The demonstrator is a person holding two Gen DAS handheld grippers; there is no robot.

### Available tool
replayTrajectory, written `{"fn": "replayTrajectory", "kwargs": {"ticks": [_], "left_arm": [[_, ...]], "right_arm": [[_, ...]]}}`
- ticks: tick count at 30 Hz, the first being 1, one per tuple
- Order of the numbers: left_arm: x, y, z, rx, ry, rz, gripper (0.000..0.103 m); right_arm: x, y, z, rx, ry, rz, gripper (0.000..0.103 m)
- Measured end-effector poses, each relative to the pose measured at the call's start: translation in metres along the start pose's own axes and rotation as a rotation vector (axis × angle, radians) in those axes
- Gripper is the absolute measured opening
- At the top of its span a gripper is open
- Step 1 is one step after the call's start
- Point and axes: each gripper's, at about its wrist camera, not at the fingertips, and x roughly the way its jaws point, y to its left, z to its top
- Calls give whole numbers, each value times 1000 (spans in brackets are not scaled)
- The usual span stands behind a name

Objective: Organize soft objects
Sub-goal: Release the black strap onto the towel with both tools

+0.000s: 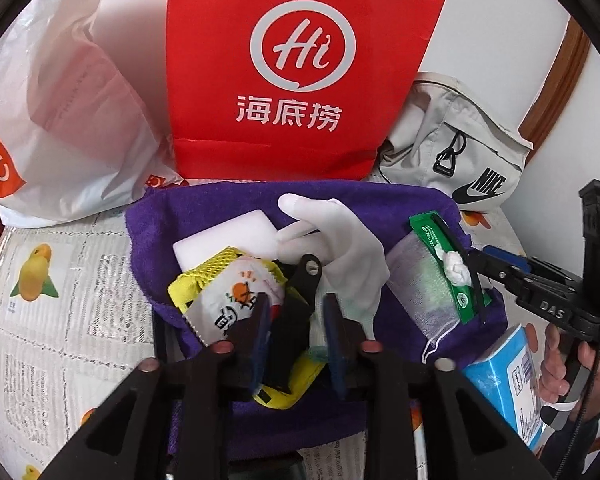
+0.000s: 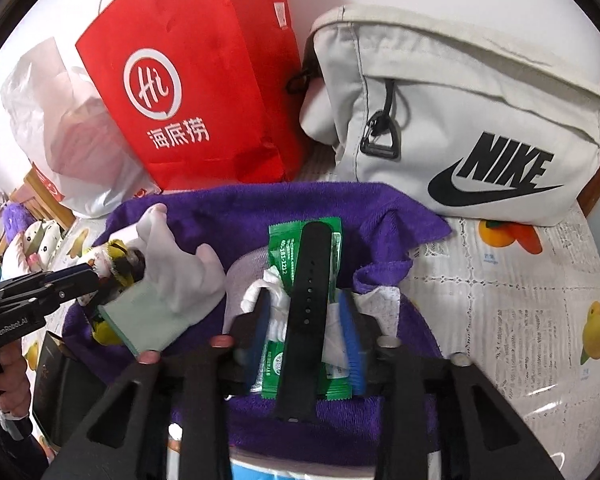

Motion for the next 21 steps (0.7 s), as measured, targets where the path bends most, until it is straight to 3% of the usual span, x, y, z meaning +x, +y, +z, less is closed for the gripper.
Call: {"fn": "replayTrajectory", "kwargs": {"ticks": [2,7,12,16,21], "left_arm": [[-6,0,-1,-1,-6,17,43],[-24,-1,-6,4,-7,39,48],[-61,-6,-17,-1,-44,47,60],[-95,-13,-29,-5,-75,59,64],[-135,-25,-46,-7,-107,71,74]], "right_arm": [[-10,1,0,2,-22,-8,49],[-39,9,-5,4,-66,-14,58],[-78,27,-15,-5,-116,-24,68],[-114,40,-30,-18,-141,-43,69],[-154,55,-55,-10,-156,-17,78]]}}
